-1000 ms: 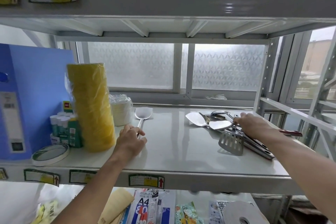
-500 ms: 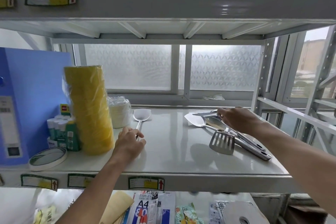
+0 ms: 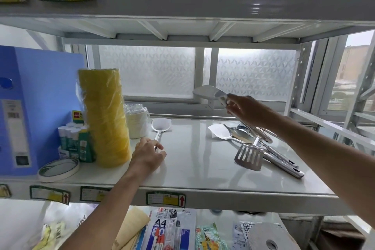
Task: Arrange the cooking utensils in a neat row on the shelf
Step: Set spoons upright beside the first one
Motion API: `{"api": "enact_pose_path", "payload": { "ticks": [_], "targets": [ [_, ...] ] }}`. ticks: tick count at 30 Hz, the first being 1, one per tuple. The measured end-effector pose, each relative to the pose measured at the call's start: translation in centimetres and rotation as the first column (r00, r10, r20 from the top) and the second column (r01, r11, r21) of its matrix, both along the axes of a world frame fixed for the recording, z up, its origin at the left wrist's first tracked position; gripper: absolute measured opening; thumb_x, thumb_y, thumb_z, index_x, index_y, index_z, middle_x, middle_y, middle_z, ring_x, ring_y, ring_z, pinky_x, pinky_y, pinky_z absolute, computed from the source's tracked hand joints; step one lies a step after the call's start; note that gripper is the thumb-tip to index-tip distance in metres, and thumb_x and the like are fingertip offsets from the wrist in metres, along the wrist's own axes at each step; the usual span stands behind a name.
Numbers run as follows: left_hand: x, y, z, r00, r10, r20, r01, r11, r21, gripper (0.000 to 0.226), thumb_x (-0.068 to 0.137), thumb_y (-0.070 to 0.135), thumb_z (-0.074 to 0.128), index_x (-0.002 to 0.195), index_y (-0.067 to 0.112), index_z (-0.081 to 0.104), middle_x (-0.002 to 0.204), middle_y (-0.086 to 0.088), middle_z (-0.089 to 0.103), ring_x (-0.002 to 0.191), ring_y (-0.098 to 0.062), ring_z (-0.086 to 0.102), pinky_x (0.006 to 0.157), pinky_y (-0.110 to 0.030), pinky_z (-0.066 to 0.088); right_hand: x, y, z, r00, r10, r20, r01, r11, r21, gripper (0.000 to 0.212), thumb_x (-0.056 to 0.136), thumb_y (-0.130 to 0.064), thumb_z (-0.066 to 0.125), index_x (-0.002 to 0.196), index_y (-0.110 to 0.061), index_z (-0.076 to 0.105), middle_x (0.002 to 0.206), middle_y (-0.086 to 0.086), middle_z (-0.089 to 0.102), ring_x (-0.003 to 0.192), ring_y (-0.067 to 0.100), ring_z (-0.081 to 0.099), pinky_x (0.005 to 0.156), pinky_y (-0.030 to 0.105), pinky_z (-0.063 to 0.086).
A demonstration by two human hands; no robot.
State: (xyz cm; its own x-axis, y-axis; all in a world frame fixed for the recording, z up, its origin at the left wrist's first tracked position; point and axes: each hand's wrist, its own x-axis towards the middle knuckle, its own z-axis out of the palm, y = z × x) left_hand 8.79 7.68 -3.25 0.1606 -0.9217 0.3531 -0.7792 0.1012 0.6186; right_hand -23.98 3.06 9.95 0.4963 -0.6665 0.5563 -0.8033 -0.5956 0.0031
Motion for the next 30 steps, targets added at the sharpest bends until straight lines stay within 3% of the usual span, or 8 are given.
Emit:
{"api": "enact_pose_path", "payload": {
  "ticks": [5, 10, 13, 15, 17, 20, 23, 30],
  "targets": [
    [0.1, 0.0, 0.1, 1.0, -0.001, -0.005, 0.001, 1.0, 0.006, 0.03, 0.088, 0.027, 0.06, 0.116, 0.02, 0.069, 0.136, -0.005, 0.05, 0.125, -0.022, 0.046, 0.098, -0.034, 0.042, 3.7, 1.5, 0.9, 0.995, 0.094, 0.019, -0.094, 0.996, 0.001, 0.014, 0.103, -0.026, 0.055, 0.113, -0.017, 0.059, 0.1, 0.007, 0.077, 0.083, 0.014, 0.074, 0.073, 0.039, 0.06],
    [0.2, 0.3, 0.2, 1.0, -0.015, -0.026, 0.016, 0.999, 0.029, 0.032, 0.089, 0.027, 0.059, 0.119, 0.02, 0.069, 0.137, -0.005, 0.049, 0.127, -0.021, 0.045, 0.1, -0.034, 0.04, 7.8, 1.5, 1.2, 0.982, 0.116, 0.149, -0.123, 0.992, 0.039, 0.022, 0.105, -0.031, 0.05, 0.103, -0.018, 0.068, 0.073, -0.002, 0.071, 0.059, 0.004, 0.064, 0.058, 0.018, 0.047],
    [2.7, 0.0, 0.0, 0.999, 0.03, -0.04, -0.028, 0.998, 0.048, 0.033, 0.09, 0.024, 0.058, 0.121, 0.02, 0.069, 0.139, -0.005, 0.048, 0.129, -0.022, 0.044, 0.099, -0.031, 0.037, 12.7, -1.1, -0.3, 0.949, 0.067, 0.307, -0.144, 0.961, 0.236, 0.029, 0.103, -0.026, 0.053, 0.088, -0.012, 0.073, 0.06, -0.004, 0.064, 0.045, -0.001, 0.053, 0.052, 0.015, 0.04],
    [4.7, -0.3, -0.2, 0.998, 0.054, -0.02, -0.053, 0.997, 0.059, 0.033, 0.09, 0.022, 0.057, 0.121, 0.02, 0.068, 0.139, -0.006, 0.049, 0.129, -0.021, 0.044, 0.097, -0.029, 0.035, 16.2, -3.2, -2.4, 0.883, -0.035, 0.468, -0.215, 0.855, 0.471, 0.026, 0.101, -0.019, 0.056, 0.085, -0.009, 0.073, 0.062, -0.001, 0.064, 0.049, 0.005, 0.054, 0.054, 0.017, 0.041],
    [4.8, -0.4, -0.5, 0.999, 0.035, -0.033, -0.033, 0.998, 0.062, 0.034, 0.089, 0.02, 0.056, 0.121, 0.02, 0.068, 0.138, -0.006, 0.049, 0.128, -0.022, 0.044, 0.1, -0.029, 0.035, 17.5, -4.1, -4.7, 0.734, -0.249, 0.632, -0.344, 0.665, 0.662, 0.023, 0.102, -0.014, 0.055, 0.087, -0.007, 0.071, 0.069, 0.004, 0.065, 0.059, 0.012, 0.056, 0.058, 0.021, 0.043],
    [3.0, -0.1, -0.7, 0.998, 0.017, -0.054, -0.014, 0.998, 0.068, 0.034, 0.088, 0.02, 0.056, 0.12, 0.02, 0.069, 0.136, -0.006, 0.049, 0.128, -0.021, 0.045, 0.104, -0.031, 0.036, 17.8, -4.1, -7.7, 0.512, -0.488, 0.707, -0.505, 0.494, 0.708, 0.018, 0.103, -0.005, 0.049, 0.09, -0.005, 0.062, 0.073, 0.005, 0.061, 0.061, 0.011, 0.055, 0.051, 0.016, 0.047],
    [1.3, -0.2, -1.0, 0.999, 0.0, -0.045, 0.003, 0.997, 0.071, 0.034, 0.09, 0.021, 0.056, 0.121, 0.02, 0.069, 0.137, -0.004, 0.048, 0.131, -0.022, 0.044, 0.107, -0.031, 0.035, 16.8, -4.2, -10.0, 0.363, -0.627, 0.689, -0.537, 0.463, 0.705, 0.018, 0.098, 0.006, 0.048, 0.085, -0.002, 0.057, 0.071, 0.009, 0.057, 0.06, 0.015, 0.055, 0.055, 0.022, 0.047],
    [-0.5, -0.2, 0.1, 0.999, -0.016, -0.048, 0.019, 0.999, 0.048, 0.034, 0.091, 0.025, 0.056, 0.123, 0.021, 0.067, 0.139, -0.005, 0.048, 0.132, -0.022, 0.044, 0.107, -0.032, 0.036, 16.6, -3.5, -8.8, 0.391, -0.623, 0.678, -0.442, 0.519, 0.732, 0.007, 0.099, -0.006, 0.05, 0.098, -0.004, 0.057, 0.079, 0.013, 0.058, 0.059, 0.02, 0.053, 0.042, 0.023, 0.036]
  ]
}}
